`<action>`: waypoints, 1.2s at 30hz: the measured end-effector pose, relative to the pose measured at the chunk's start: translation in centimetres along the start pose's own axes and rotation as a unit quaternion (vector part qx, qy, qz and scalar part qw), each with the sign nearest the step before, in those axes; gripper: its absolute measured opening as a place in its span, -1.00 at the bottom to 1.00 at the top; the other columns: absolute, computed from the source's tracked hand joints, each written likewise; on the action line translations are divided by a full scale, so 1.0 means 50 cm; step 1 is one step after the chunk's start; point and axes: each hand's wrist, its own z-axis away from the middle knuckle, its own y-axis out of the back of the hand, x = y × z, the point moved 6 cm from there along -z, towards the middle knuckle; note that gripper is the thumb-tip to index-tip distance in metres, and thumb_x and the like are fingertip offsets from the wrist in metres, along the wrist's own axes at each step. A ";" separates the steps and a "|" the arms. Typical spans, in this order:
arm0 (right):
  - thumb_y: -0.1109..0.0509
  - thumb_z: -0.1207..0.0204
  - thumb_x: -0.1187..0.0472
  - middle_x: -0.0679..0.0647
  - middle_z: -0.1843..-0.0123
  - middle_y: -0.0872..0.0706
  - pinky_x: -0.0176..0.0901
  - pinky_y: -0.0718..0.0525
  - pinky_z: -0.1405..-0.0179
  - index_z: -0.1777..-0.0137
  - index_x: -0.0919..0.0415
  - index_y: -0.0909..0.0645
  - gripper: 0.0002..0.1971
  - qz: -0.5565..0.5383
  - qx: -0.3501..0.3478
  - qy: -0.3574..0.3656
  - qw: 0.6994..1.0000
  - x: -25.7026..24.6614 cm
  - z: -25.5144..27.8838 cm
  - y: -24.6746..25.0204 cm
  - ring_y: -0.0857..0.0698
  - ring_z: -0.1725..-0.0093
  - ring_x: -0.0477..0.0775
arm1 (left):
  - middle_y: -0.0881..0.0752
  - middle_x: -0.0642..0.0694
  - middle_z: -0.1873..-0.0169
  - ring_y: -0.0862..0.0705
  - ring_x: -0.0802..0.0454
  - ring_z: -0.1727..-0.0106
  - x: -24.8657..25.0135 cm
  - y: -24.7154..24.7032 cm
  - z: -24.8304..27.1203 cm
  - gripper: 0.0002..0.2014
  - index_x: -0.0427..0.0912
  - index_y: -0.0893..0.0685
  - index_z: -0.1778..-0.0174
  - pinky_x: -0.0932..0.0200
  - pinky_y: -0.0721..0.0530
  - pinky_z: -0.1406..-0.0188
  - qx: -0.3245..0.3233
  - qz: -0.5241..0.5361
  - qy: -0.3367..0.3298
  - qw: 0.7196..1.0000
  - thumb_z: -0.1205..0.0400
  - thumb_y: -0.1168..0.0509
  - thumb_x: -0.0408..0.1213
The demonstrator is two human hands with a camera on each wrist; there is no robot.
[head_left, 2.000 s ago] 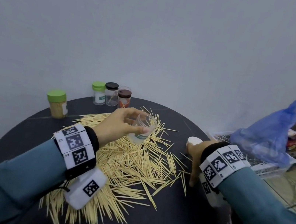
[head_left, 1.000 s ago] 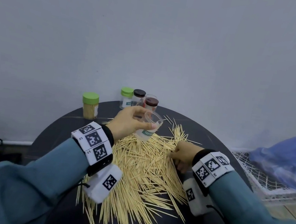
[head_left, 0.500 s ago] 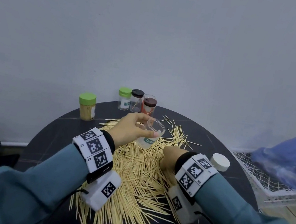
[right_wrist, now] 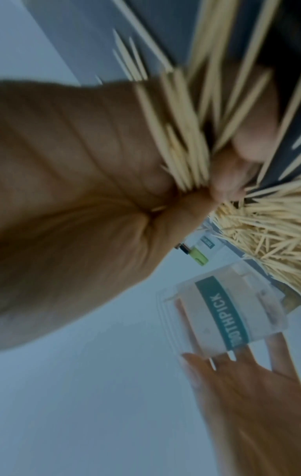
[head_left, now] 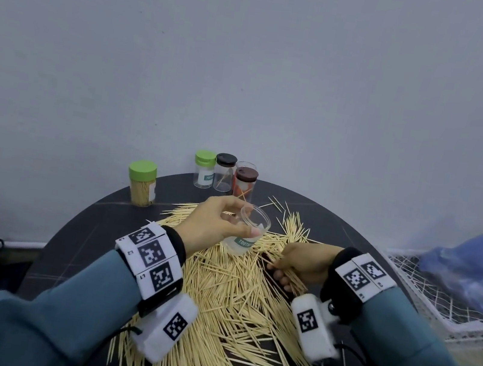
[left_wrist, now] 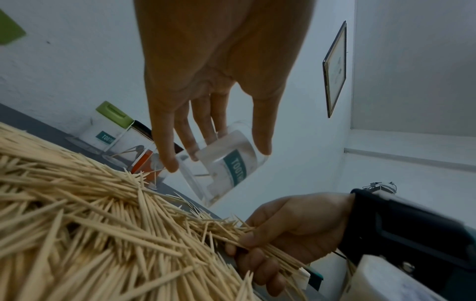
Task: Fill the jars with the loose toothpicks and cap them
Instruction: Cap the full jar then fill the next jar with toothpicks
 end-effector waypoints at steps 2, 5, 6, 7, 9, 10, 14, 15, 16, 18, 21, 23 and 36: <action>-0.04 -0.71 0.37 0.02 0.50 -0.44 -0.38 -0.48 0.63 0.23 0.27 -0.46 -0.72 -0.018 -0.020 0.010 1.000 0.003 -0.010 0.003 -0.44 0.62 -0.16 | -0.68 0.00 -0.19 -0.66 0.02 -0.14 -0.003 0.001 -0.002 -0.52 -0.10 -0.63 -0.28 0.18 -0.58 0.00 0.001 0.000 0.000 1.000 -0.43 -0.52 -0.24; -0.04 -0.72 0.34 0.00 0.52 -0.43 -0.41 -0.43 0.63 0.27 0.25 -0.43 -0.70 -0.042 -0.052 0.022 0.997 -0.003 -0.015 0.002 -0.42 0.64 -0.17 | -0.68 0.02 -0.19 -0.66 0.02 -0.15 -0.006 0.005 -0.003 -0.54 -0.07 -0.64 -0.25 0.16 -0.58 -0.01 0.003 -0.003 0.002 1.000 -0.42 -0.53 -0.22; -0.04 -0.72 0.34 0.00 0.51 -0.42 -0.42 -0.42 0.62 0.29 0.25 -0.40 -0.69 -0.050 -0.067 0.028 0.996 -0.006 -0.017 -0.001 -0.41 0.63 -0.17 | -0.68 0.02 -0.18 -0.66 0.02 -0.16 -0.008 0.007 -0.003 -0.55 -0.06 -0.64 -0.24 0.17 -0.58 0.00 0.004 -0.004 0.003 1.000 -0.42 -0.53 -0.22; -0.03 -0.72 0.34 0.00 0.51 -0.42 -0.42 -0.41 0.61 0.31 0.25 -0.39 -0.68 -0.055 -0.080 0.035 0.995 -0.009 -0.018 -0.004 -0.41 0.63 -0.17 | -0.69 0.01 -0.16 -0.66 0.01 -0.16 -0.008 0.009 -0.002 -0.55 -0.05 -0.64 -0.24 0.18 -0.58 0.00 0.004 -0.004 0.006 1.000 -0.42 -0.53 -0.23; -0.02 -0.72 0.35 -0.02 0.54 -0.43 -0.42 -0.39 0.60 0.33 0.26 -0.40 -0.65 -0.058 -0.097 0.046 0.993 -0.014 -0.020 -0.010 -0.41 0.61 -0.18 | -0.71 -0.01 -0.13 -0.68 0.01 -0.17 -0.009 0.012 -0.003 -0.54 -0.05 -0.64 -0.25 0.16 -0.61 -0.02 0.006 -0.004 0.010 1.000 -0.43 -0.52 -0.23; -0.01 -0.72 0.36 -0.02 0.53 -0.43 -0.42 -0.38 0.60 0.31 0.26 -0.43 -0.66 -0.060 -0.103 0.050 0.992 -0.016 -0.021 -0.011 -0.40 0.60 -0.18 | -0.71 -0.01 -0.13 -0.68 0.00 -0.17 -0.010 0.014 -0.003 -0.55 -0.05 -0.64 -0.24 0.16 -0.63 -0.03 0.007 -0.002 0.011 1.000 -0.43 -0.52 -0.23; 0.01 -0.72 0.36 0.01 0.43 -0.40 -0.42 -0.38 0.56 0.14 0.30 -0.50 -0.72 -0.056 -0.116 0.059 0.990 -0.018 -0.019 -0.008 -0.40 0.56 -0.18 | -0.72 -0.04 -0.12 -0.69 -0.04 -0.16 -0.009 0.023 -0.004 -0.61 -0.03 -0.65 -0.18 0.26 -0.60 0.13 0.016 0.006 0.008 1.000 -0.44 -0.51 -0.26; -0.01 -0.72 0.35 0.02 0.42 -0.40 -0.42 -0.38 0.55 0.11 0.31 -0.51 -0.73 -0.049 -0.114 0.058 0.991 -0.016 -0.019 -0.005 -0.40 0.55 -0.18 | -0.72 -0.04 -0.13 -0.69 -0.03 -0.16 -0.009 0.026 -0.005 -0.62 -0.01 -0.65 -0.17 0.24 -0.62 0.12 0.020 0.005 0.007 1.000 -0.44 -0.51 -0.26; -0.02 -0.72 0.35 0.02 0.42 -0.41 -0.41 -0.38 0.55 0.07 0.32 -0.51 -0.76 -0.044 -0.111 0.057 0.991 -0.015 -0.016 -0.001 -0.40 0.54 -0.17 | -0.72 -0.04 -0.14 -0.69 -0.03 -0.16 -0.009 0.030 -0.006 -0.63 0.01 -0.65 -0.15 0.18 -0.65 0.07 0.025 0.005 0.007 1.000 -0.44 -0.52 -0.26; -0.03 -0.71 0.34 0.02 0.42 -0.43 -0.41 -0.38 0.55 0.05 0.34 -0.52 -0.77 -0.037 -0.099 0.054 0.993 -0.013 -0.011 0.008 -0.40 0.53 -0.16 | -0.72 -0.04 -0.15 -0.68 -0.03 -0.18 -0.009 0.036 -0.007 -0.63 0.03 -0.65 -0.14 0.09 -0.67 -0.07 0.032 0.008 0.009 0.999 -0.44 -0.52 -0.27; -0.04 -0.71 0.36 0.03 0.43 -0.41 -0.40 -0.36 0.55 0.15 0.30 -0.48 -0.76 -0.030 -0.079 0.062 0.994 -0.013 -0.003 0.020 -0.40 0.55 -0.16 | -0.72 -0.05 -0.14 -0.67 -0.02 -0.18 -0.010 0.043 -0.009 -0.65 0.04 -0.65 -0.12 0.15 -0.67 -0.01 0.036 0.010 0.009 0.999 -0.45 -0.51 -0.29; -0.05 -0.71 0.35 0.04 0.43 -0.41 -0.39 -0.37 0.55 0.18 0.27 -0.42 -0.77 -0.035 -0.068 0.068 0.995 -0.014 -0.001 0.024 -0.39 0.55 -0.15 | -0.72 -0.04 -0.15 -0.67 0.00 -0.16 -0.011 0.044 -0.010 -0.66 0.06 -0.65 -0.10 0.20 -0.65 0.04 0.039 0.012 0.010 0.999 -0.46 -0.51 -0.30; 0.01 -0.72 0.33 0.01 0.43 -0.34 -0.41 -0.33 0.56 0.23 0.21 -0.35 -0.73 -0.087 -0.043 0.167 0.981 -0.046 -0.004 0.045 -0.32 0.55 -0.17 | -0.70 -0.02 -0.17 -0.66 0.02 -0.17 -0.013 0.045 -0.007 -0.61 -0.03 -0.63 -0.20 0.18 -0.65 -0.01 0.044 -0.011 0.018 0.999 -0.46 -0.50 -0.27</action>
